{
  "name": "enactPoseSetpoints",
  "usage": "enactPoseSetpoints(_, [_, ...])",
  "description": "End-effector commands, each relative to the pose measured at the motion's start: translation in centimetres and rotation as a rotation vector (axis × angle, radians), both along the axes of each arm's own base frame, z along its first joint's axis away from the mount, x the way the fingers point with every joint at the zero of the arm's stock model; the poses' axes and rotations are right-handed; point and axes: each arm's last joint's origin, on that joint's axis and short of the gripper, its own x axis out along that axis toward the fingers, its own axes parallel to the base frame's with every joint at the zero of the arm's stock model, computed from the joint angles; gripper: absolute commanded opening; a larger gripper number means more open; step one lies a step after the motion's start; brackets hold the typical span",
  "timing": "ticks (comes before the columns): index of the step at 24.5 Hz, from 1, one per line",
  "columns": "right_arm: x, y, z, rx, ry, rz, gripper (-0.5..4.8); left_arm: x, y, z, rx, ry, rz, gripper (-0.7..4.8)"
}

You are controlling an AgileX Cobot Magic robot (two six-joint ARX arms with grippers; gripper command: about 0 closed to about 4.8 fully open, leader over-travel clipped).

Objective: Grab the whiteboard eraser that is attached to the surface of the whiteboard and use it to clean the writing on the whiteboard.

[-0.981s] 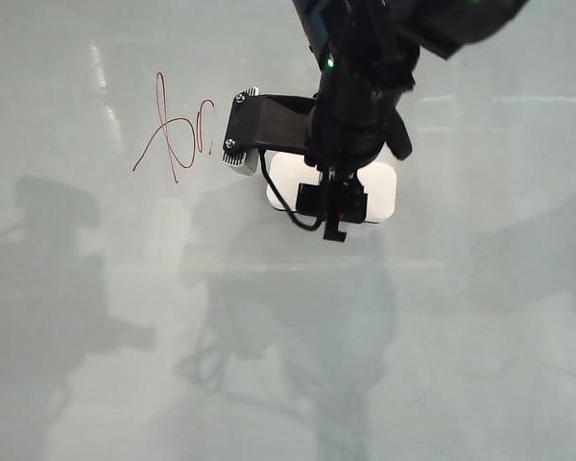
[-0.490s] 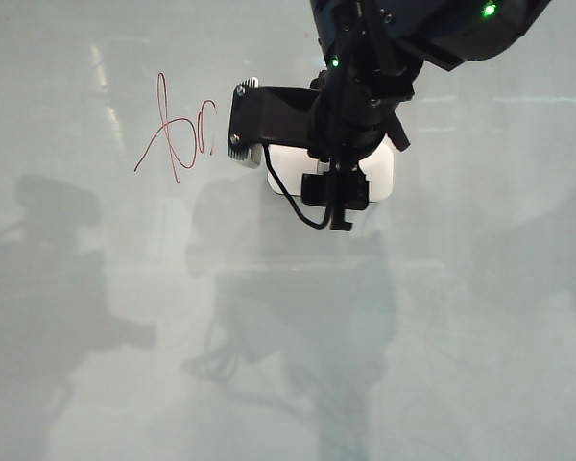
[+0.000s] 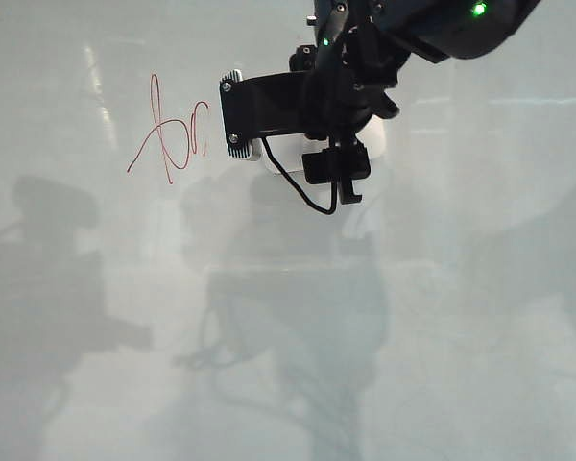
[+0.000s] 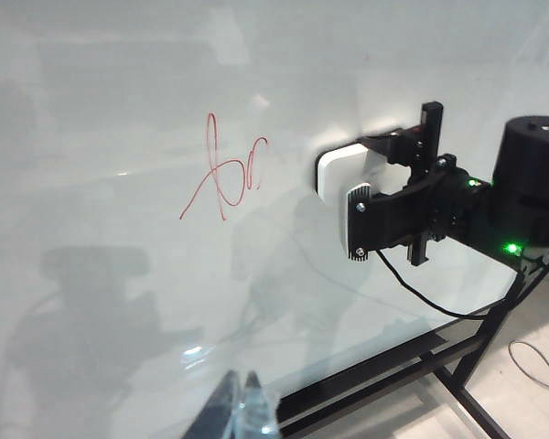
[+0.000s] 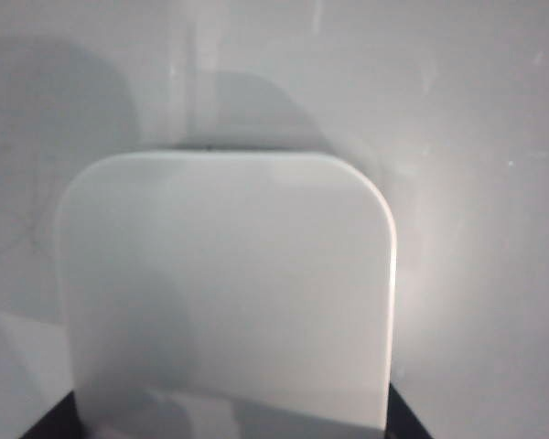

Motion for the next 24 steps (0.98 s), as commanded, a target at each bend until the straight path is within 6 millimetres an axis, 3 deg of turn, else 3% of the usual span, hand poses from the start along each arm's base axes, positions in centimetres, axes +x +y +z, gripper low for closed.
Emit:
enactPoseSetpoints(1, [0.7,-0.1,4.9,0.145,-0.217,-0.006,1.48,0.0,0.0,0.2,-0.002,-0.015,0.001,-0.05])
enactPoseSetpoints(4, [0.4,0.9,6.5,0.165,-0.246,0.039,1.48,0.0,0.0,0.2,-0.002,-0.015,0.001,-0.05])
enactPoseSetpoints(8, [-1.8,4.0,7.5,0.177,-0.233,0.173,1.48,0.0,0.0,0.2,-0.003,-0.015,0.001,-0.05])
enactPoseSetpoints(13, [-7.3,9.2,6.3,0.166,-0.143,0.388,1.48,0.0,0.0,0.2,-0.003,-0.015,0.0,-0.05])
enactPoseSetpoints(15, [-8.5,10.6,5.4,0.148,-0.118,0.439,1.48,0.0,0.0,0.2,-0.003,-0.015,-0.001,-0.05])
enactPoseSetpoints(20, [-7.9,12.6,4.2,0.101,-0.073,0.441,1.48,0.0,0.0,0.2,-0.032,0.0,0.001,-0.05])
enactPoseSetpoints(24, [-6.2,14.1,6.0,0.13,-0.032,0.39,1.48,0.0,0.0,0.2,-0.06,0.013,0.005,-0.05])
